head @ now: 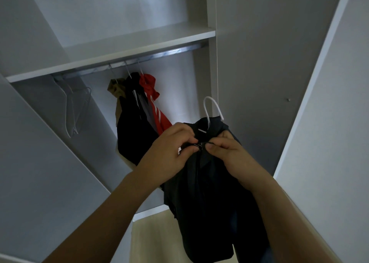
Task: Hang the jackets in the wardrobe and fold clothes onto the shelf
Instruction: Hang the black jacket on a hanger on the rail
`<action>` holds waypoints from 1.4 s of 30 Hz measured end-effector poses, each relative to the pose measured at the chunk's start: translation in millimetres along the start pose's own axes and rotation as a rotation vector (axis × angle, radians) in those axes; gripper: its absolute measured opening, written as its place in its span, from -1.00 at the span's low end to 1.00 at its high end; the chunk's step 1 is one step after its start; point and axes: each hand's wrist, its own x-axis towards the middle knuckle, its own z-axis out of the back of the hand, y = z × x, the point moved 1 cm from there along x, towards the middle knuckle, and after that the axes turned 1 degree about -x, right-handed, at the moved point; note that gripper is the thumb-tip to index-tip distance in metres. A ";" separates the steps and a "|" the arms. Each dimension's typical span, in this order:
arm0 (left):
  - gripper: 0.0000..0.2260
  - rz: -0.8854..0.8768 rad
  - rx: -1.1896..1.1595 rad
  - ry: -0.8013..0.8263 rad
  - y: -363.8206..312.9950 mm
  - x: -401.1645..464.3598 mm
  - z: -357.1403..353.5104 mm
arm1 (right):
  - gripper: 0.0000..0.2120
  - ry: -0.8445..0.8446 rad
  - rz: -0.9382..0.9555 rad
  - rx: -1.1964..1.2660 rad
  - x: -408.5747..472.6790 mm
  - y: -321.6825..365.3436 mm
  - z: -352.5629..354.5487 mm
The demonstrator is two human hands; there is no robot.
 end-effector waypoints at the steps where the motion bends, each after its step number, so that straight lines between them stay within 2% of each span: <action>1: -0.93 -0.046 0.101 -0.044 -1.3 -1.9 -1.4 | -0.68 -0.015 -0.008 0.022 1.0 -1.9 0.2; 5: -0.85 -0.040 0.252 -0.051 -9.7 -8.1 -7.7 | -0.69 -0.062 -0.014 0.043 5.5 -6.6 0.5; 10: -0.86 -0.012 0.274 0.024 -17.4 -13.4 -19.0 | -0.84 -0.154 -0.012 -0.011 10.4 -8.2 -0.6; 15: -0.86 -0.008 0.299 0.002 -17.9 -16.2 -16.8 | -0.87 -0.177 0.027 -0.064 13.8 -6.4 -5.0; 20: -0.88 -0.031 0.372 0.014 -22.1 -19.8 -20.2 | -0.87 -0.326 0.045 0.017 21.6 -3.0 -9.9; 24: -0.89 -0.075 0.417 0.102 -15.9 -28.1 -19.0 | -0.86 -0.393 0.038 0.039 28.0 -4.5 -9.8; 27: -0.83 -0.054 0.403 0.242 -7.4 -30.8 -13.6 | -0.88 -0.375 0.028 0.035 31.0 -5.7 -13.0; 29: -0.81 -0.039 0.299 0.377 -3.4 -28.3 -4.4 | -0.84 -0.340 0.030 0.033 29.9 -7.2 -13.9; 31: -0.73 0.057 0.103 0.438 5.9 -19.2 14.7 | -0.80 -0.289 0.021 0.071 28.0 -5.1 -9.6; 32: -0.68 0.147 -0.007 0.389 14.2 -12.1 26.1 | -0.79 -0.264 0.006 0.090 26.9 -2.8 -5.8; 34: -0.67 0.315 -0.160 0.157 35.2 8.6 43.0 | -0.80 -0.227 -0.015 0.158 24.0 3.3 0.9; 36: -0.79 0.422 -0.228 -0.013 55.4 36.5 44.5 | -0.82 -0.216 -0.026 0.233 20.4 10.0 2.0; 37: -0.83 0.458 -0.217 -0.010 63.1 51.1 39.4 | -0.79 -0.215 -0.026 0.239 18.8 12.6 0.9; 40: -0.52 0.525 -0.182 0.172 75.8 87.7 12.7 | -0.79 -0.193 0.004 0.191 15.2 17.1 -2.8; 41: -0.48 0.550 -0.195 0.222 77.9 96.5 4.6 | -0.81 -0.176 0.012 0.175 13.7 18.3 -3.0; 42: -0.53 0.570 -0.225 0.265 78.4 103.2 -2.5 | -0.82 -0.152 0.021 0.159 12.2 19.5 -2.2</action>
